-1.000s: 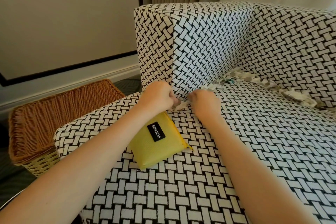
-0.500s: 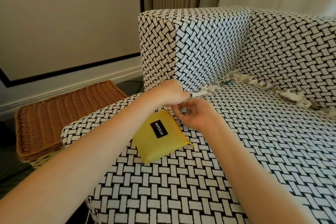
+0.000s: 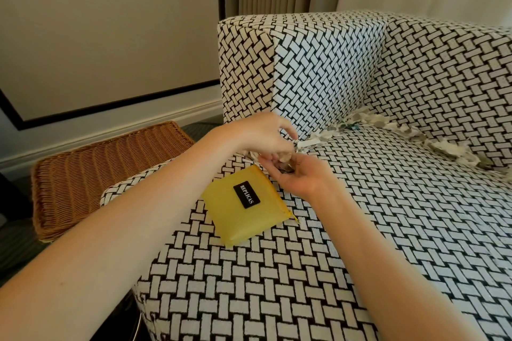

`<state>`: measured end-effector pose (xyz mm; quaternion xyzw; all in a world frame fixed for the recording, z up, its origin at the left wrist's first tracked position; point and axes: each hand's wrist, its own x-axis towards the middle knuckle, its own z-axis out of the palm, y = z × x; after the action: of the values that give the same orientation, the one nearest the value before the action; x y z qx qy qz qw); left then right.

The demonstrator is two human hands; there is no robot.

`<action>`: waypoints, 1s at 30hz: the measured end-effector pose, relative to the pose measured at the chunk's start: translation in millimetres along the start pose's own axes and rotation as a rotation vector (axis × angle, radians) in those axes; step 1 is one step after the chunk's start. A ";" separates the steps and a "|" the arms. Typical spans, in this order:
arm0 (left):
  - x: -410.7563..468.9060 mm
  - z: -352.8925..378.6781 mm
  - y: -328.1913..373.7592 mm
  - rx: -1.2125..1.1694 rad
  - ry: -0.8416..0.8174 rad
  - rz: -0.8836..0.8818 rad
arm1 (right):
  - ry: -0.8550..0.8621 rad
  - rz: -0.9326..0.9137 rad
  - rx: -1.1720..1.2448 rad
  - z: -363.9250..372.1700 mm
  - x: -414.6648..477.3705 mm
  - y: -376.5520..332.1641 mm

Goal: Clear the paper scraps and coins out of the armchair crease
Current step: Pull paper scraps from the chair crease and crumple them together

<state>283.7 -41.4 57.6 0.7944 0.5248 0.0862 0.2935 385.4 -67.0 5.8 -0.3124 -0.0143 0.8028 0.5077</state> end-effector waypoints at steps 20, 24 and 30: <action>-36.2 -20.5 -63.7 0.096 -0.116 0.119 | -0.157 0.019 -0.564 27.9 -19.4 -6.2; -40.2 -25.5 -73.9 -0.010 0.032 0.199 | -0.203 -0.018 -0.975 56.7 -29.6 -11.8; -42.1 -32.0 -85.1 -0.187 0.003 0.162 | -0.156 -0.129 -1.366 72.9 -26.0 -9.7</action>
<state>184.5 -43.1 43.4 0.8033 0.4489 0.1594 0.3575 363.2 -62.2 80.4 -0.5021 -0.5719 0.6022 0.2413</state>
